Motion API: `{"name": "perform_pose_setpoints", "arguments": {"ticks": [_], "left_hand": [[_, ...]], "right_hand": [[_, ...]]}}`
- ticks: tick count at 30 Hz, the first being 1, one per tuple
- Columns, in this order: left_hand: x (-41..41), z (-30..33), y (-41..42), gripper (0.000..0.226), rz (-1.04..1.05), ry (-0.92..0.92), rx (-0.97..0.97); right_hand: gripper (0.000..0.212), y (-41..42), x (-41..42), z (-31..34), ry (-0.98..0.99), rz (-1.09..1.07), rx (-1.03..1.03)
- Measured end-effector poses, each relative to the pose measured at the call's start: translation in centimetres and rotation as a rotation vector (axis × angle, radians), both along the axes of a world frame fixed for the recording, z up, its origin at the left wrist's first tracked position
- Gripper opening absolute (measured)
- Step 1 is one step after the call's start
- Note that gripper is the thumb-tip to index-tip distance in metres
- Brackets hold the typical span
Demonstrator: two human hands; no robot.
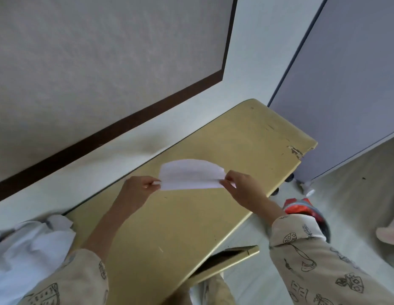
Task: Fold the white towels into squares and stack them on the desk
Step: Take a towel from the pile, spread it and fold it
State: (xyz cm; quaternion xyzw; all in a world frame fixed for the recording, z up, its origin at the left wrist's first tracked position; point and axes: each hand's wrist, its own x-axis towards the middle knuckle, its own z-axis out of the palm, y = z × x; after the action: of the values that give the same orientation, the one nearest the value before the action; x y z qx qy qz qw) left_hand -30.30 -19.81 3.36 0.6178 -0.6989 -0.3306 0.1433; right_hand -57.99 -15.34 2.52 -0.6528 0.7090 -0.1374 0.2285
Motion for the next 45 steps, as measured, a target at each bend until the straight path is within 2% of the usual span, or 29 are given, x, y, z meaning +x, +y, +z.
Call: {"name": "perform_pose_setpoints", "arguments": {"ticks": [4,8,11,15,20,23,25,27,29,34,45], "left_hand": [[-0.8,-6.4,3.2,0.011,0.003,-0.025,0.287],[-0.7,-10.2,5.3,0.045,0.067,-0.001,0.454],[-0.3,-11.4,4.7,0.037,0.207,0.077,0.532],[-0.9,-13.0,2.6,0.011,0.362,0.222,0.548],[-2.9,-14.7,-0.8,0.02,0.573,0.346,0.466],[-3.2,-16.2,-1.6,0.008,0.632,0.297,0.46],[-3.2,-17.1,-1.8,0.012,0.714,0.303,0.458],[-3.2,-17.5,-1.8,0.005,0.775,0.307,0.458],[-3.4,-17.7,-1.8,0.01,0.814,0.3,0.452],[-3.4,-18.1,-1.8,0.012,0.861,0.297,0.432],[-3.7,-17.7,-1.8,0.007,0.855,0.269,0.456]], "right_hand": [[0.03,2.4,-1.1,-5.7,-0.048,0.062,0.228],[0.029,3.8,-2.3,-9.0,-0.132,0.081,0.342],[0.027,3.1,-3.1,-10.5,-0.178,0.032,0.402],[0.014,-0.3,-4.0,-12.0,-0.355,-0.076,0.398],[0.017,-5.0,-5.0,-13.9,-0.503,-0.281,0.329],[0.023,-7.1,-5.3,-15.3,-0.486,-0.299,0.31],[0.025,-8.0,-5.1,-16.2,-0.474,-0.312,0.288],[0.024,-8.5,-4.8,-16.7,-0.476,-0.337,0.273],[0.022,-8.8,-4.6,-17.1,-0.474,-0.359,0.256],[0.013,-8.8,-4.2,-17.4,-0.423,-0.361,0.217],[0.012,-8.9,-3.5,-17.8,-0.395,-0.389,0.168]]}}
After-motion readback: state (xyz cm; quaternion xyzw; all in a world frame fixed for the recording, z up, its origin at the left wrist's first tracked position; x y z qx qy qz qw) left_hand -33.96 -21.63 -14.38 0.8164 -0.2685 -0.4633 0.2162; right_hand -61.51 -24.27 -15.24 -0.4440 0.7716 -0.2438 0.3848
